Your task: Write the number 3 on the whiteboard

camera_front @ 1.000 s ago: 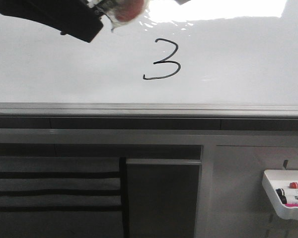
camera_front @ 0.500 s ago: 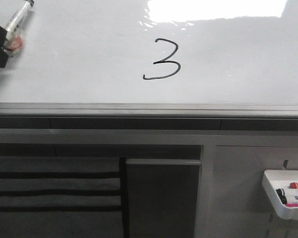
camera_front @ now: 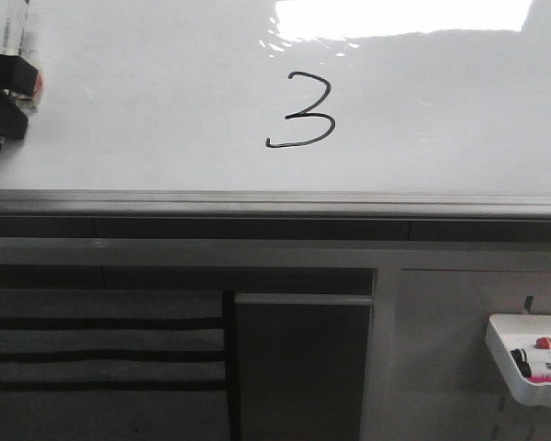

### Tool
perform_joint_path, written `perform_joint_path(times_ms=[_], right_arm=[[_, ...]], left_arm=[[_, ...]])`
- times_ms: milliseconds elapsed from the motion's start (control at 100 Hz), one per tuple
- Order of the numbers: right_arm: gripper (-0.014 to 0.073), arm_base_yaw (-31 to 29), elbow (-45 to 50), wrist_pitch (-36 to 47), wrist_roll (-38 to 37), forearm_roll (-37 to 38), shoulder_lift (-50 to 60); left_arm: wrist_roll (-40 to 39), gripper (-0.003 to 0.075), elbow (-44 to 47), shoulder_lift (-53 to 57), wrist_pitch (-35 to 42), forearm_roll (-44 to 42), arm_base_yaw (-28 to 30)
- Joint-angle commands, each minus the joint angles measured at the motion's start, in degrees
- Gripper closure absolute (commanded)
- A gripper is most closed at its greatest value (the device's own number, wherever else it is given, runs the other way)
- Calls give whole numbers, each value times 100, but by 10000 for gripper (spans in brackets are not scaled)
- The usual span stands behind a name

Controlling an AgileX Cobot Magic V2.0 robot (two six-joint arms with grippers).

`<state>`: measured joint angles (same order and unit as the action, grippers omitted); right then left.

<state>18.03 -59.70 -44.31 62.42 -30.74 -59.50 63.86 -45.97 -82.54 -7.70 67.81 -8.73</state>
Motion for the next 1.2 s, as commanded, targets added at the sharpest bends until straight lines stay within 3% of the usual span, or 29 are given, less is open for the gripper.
perform_joint_path(times_ms=[0, 130, 340, 460, 610, 830, 950, 1090, 1190], right_arm=[[269, -28, -149, 239, -18, -168, 84], [269, -28, -149, 239, -18, -168, 84], [269, -28, -149, 239, -18, -168, 84], [269, -28, -149, 239, -18, -168, 95], [269, -41, -149, 228, -314, -158, 95], [269, -467, -149, -346, -1450, 164, 191], [269, -880, -149, -820, -2628, 919, 281], [279, -1318, -134, -896, -4129, 1423, 491], [328, -1635, 114, -468, -4568, 1423, 773]], left_arm=[[-67, 740, -214, 62, 376, 123, 3], [-67, 699, -224, 62, 376, 32, 3], [-67, 493, -262, 83, 234, -12, 3], [-67, 416, -262, 220, 184, -117, 3], [-67, 398, -262, 478, 92, -424, 3], [-227, 397, -262, 1206, -697, -1502, 32], [-1273, 393, -262, 1768, -1343, -3048, 42], [-3638, 381, -262, 2510, -2120, -5523, 42], [-5096, 381, -174, 3085, -2229, -6475, 42]])
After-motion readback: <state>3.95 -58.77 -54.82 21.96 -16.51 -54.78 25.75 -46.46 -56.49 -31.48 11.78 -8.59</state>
